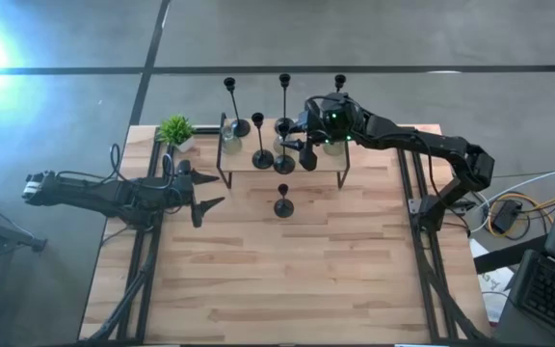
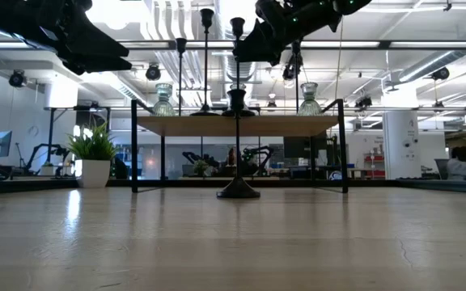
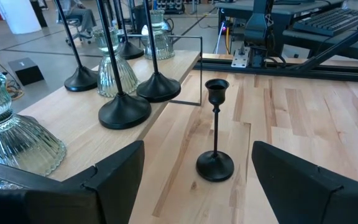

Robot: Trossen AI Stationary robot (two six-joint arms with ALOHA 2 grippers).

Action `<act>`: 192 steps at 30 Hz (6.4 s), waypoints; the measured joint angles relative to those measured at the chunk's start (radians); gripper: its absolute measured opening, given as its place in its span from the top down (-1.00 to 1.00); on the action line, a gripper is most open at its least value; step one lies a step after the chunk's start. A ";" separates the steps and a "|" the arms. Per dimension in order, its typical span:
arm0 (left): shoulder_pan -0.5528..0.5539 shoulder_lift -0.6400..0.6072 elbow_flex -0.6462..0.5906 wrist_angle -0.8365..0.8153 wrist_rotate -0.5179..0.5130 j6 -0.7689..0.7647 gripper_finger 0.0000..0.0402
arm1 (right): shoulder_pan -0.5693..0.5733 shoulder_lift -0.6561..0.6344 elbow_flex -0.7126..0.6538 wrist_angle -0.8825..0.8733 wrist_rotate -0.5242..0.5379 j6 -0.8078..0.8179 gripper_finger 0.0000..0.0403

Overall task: Pick & Place candle stick holders
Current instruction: Put the black candle holder on the shelf

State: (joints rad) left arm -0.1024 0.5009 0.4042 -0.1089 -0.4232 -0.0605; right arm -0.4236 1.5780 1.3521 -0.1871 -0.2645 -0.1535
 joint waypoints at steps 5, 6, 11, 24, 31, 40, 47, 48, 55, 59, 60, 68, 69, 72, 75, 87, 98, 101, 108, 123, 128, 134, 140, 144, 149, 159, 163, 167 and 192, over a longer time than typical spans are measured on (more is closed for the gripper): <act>0.000 0.000 0.000 0.000 0.000 0.000 -0.50 | 0.000 -0.016 0.000 -0.011 0.000 -0.003 0.13; 0.000 0.000 0.000 0.000 0.000 0.000 -0.50 | 0.000 -0.019 0.000 -0.019 0.000 -0.003 0.13; 0.000 0.000 0.000 0.000 0.000 0.000 -0.50 | 0.000 -0.030 0.000 -0.074 0.001 -0.008 0.13; 0.000 0.000 0.000 -0.003 0.000 0.001 -0.50 | 0.000 -0.081 0.000 -0.192 0.003 -0.029 0.13; 0.000 0.000 0.000 -0.003 0.000 0.006 -0.50 | 0.006 -0.106 0.000 -0.377 0.002 -0.020 0.13; 0.000 0.000 0.000 -0.003 0.000 0.003 -0.50 | 0.119 -0.158 -0.040 -0.559 -0.003 0.052 0.27; -0.001 -0.037 -0.037 -0.016 0.229 0.085 -0.50 | 0.263 -0.239 -0.150 -0.514 0.027 0.136 0.41; -0.001 -0.055 -0.057 0.003 0.250 0.083 -0.50 | 0.280 -0.255 -0.174 -0.499 0.041 0.158 0.42; 0.000 -0.261 -0.214 0.056 0.360 0.081 -0.50 | 0.367 -0.410 -0.424 -0.226 0.143 0.294 0.48; 0.000 -0.374 -0.278 0.055 0.395 0.107 -0.50 | 0.387 -0.467 -0.593 0.051 0.167 0.315 0.49; 0.000 -0.399 -0.290 0.057 0.399 0.108 -0.50 | 0.387 -0.472 -0.631 0.117 0.167 0.315 0.49; 0.000 -0.501 -0.358 0.036 0.414 0.114 -0.50 | 0.389 -0.457 -0.824 0.393 0.244 0.338 0.50; 0.000 -0.499 -0.359 0.037 0.414 0.114 -0.50 | 0.389 -0.457 -0.845 0.426 0.245 0.338 0.50; 0.000 -0.500 -0.359 0.037 0.415 0.115 -0.50 | 0.389 -0.447 -0.897 0.537 0.264 0.334 0.52; 0.000 -0.500 -0.359 0.036 0.422 0.109 -0.50 | 0.389 -0.425 -0.936 0.611 0.269 0.330 0.52; 0.000 -0.492 -0.359 0.030 0.425 0.068 -0.50 | 0.388 -0.222 -0.909 0.736 0.295 0.283 0.47; 0.000 -0.485 -0.360 0.030 0.424 0.068 -0.50 | 0.388 -0.030 -0.788 0.749 0.371 0.273 0.41; 0.000 -0.485 -0.360 0.030 0.424 0.068 -0.50 | 0.388 0.010 -0.756 0.748 0.373 0.275 0.35; 0.000 -0.485 -0.361 0.033 0.423 0.068 -0.50 | 0.386 0.074 -0.687 0.746 0.408 0.273 0.26; 0.000 -0.479 -0.362 0.039 0.423 0.067 -0.50 | 0.386 0.107 -0.626 0.746 0.476 0.272 0.43; 0.000 -0.479 -0.362 0.039 0.423 0.068 -0.50 | 0.384 0.109 -0.603 0.747 0.477 0.258 0.45; 0.000 -0.479 -0.362 0.040 0.423 0.067 -0.50 | 0.381 0.109 -0.600 0.743 0.478 0.256 0.45; 0.000 -0.479 -0.362 0.040 0.423 0.068 -0.50 | 0.380 0.109 -0.603 0.743 0.477 0.257 0.51; 0.000 -0.479 -0.362 0.040 0.423 0.067 -0.50 | 0.380 0.119 -0.603 0.745 0.477 0.258 0.54; 0.000 -0.479 -0.362 0.040 0.423 0.067 -0.50 | 0.378 0.161 -0.603 0.753 0.476 0.288 0.50; 0.000 -0.479 -0.362 0.041 0.423 0.068 -0.50 | 0.376 0.187 -0.604 0.825 0.474 0.281 0.49; 0.000 -0.479 -0.362 0.041 0.423 0.068 -0.50 | 0.375 0.185 -0.604 0.826 0.474 0.278 0.65; 0.000 -0.479 -0.362 0.041 0.423 0.068 -0.50 | 0.382 0.186 -0.604 0.826 0.477 0.274 0.91; 0.000 -0.477 -0.362 0.041 0.423 0.067 -0.50 | 0.283 -0.467 -0.508 0.162 0.425 0.254 0.96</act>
State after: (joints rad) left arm -0.1024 0.0238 0.0422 -0.0677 -0.0002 0.0068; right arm -0.1407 1.1108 0.8444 -0.0253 0.1606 0.1006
